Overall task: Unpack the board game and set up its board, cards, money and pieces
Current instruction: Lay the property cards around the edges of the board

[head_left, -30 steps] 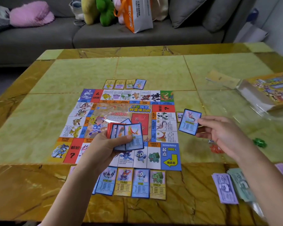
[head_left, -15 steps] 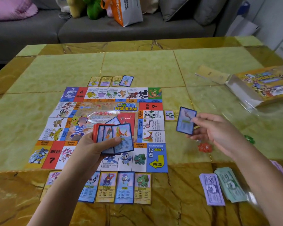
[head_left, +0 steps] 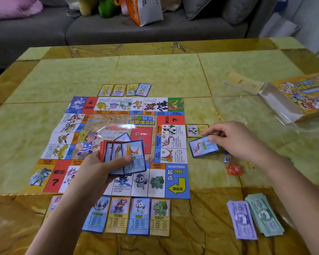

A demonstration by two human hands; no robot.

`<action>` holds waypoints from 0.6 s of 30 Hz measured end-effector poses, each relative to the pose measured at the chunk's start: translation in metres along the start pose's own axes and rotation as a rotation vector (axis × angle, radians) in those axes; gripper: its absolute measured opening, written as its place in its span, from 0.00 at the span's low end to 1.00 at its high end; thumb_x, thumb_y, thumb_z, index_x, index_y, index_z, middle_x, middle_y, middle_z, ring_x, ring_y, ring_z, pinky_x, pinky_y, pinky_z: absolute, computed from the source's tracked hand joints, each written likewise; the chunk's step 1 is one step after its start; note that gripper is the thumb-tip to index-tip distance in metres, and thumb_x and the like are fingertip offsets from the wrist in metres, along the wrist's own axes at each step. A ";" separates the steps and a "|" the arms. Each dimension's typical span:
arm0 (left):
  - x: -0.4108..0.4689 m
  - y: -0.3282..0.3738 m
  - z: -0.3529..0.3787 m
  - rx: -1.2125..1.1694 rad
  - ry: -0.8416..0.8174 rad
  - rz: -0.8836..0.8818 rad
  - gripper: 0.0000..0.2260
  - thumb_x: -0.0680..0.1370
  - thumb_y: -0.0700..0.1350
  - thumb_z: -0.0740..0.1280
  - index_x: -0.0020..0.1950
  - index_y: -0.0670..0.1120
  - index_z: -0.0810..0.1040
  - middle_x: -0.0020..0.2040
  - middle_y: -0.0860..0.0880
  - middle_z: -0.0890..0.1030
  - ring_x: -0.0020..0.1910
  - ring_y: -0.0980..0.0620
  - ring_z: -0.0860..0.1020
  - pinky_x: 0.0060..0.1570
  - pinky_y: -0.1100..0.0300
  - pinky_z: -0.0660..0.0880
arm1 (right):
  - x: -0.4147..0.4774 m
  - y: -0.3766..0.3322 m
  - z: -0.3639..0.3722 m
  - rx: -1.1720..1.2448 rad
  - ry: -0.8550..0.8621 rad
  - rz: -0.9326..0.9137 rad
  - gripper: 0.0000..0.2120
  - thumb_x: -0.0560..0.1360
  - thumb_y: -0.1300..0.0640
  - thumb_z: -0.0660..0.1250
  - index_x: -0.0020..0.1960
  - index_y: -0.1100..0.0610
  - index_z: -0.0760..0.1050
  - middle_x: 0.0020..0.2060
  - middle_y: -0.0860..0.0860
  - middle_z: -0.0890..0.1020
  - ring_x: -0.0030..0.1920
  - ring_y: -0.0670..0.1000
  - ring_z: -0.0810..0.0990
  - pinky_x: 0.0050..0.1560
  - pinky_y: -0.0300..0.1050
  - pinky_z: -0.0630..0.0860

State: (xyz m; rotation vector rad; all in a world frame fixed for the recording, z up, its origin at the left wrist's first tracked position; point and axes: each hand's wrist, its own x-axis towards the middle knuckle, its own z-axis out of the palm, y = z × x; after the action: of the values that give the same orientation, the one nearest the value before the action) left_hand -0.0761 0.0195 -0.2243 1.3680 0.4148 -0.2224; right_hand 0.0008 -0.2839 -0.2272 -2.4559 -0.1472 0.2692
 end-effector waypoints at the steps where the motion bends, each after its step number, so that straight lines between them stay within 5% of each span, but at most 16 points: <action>1: 0.000 0.000 0.000 0.002 0.002 0.001 0.44 0.34 0.52 0.84 0.45 0.37 0.76 0.38 0.41 0.84 0.39 0.44 0.84 0.32 0.62 0.79 | 0.000 0.003 0.002 -0.015 0.039 0.001 0.06 0.75 0.58 0.68 0.49 0.48 0.81 0.38 0.42 0.79 0.37 0.39 0.75 0.31 0.30 0.66; 6: 0.001 -0.001 -0.001 0.026 -0.004 0.009 0.45 0.33 0.52 0.83 0.46 0.37 0.76 0.38 0.42 0.85 0.39 0.44 0.84 0.32 0.63 0.79 | -0.002 0.006 -0.002 -0.120 0.222 -0.064 0.04 0.73 0.56 0.71 0.48 0.50 0.82 0.40 0.45 0.75 0.35 0.40 0.71 0.34 0.31 0.62; 14: 0.002 -0.002 -0.001 0.056 -0.023 0.001 0.46 0.34 0.52 0.84 0.47 0.36 0.75 0.40 0.39 0.84 0.40 0.42 0.84 0.32 0.61 0.79 | -0.004 0.007 -0.006 -0.166 -0.042 -0.184 0.13 0.69 0.53 0.75 0.53 0.47 0.82 0.42 0.45 0.74 0.34 0.33 0.71 0.36 0.29 0.67; 18: 0.002 -0.003 0.000 0.072 -0.037 0.000 0.46 0.34 0.52 0.84 0.46 0.35 0.75 0.40 0.38 0.84 0.39 0.42 0.84 0.32 0.61 0.79 | -0.005 0.010 0.000 -0.233 -0.072 -0.154 0.14 0.70 0.49 0.73 0.55 0.45 0.81 0.41 0.43 0.74 0.40 0.42 0.73 0.39 0.36 0.69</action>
State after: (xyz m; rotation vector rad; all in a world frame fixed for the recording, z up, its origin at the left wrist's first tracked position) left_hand -0.0756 0.0188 -0.2279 1.4321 0.3794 -0.2641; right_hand -0.0036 -0.2929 -0.2328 -2.6479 -0.4183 0.2864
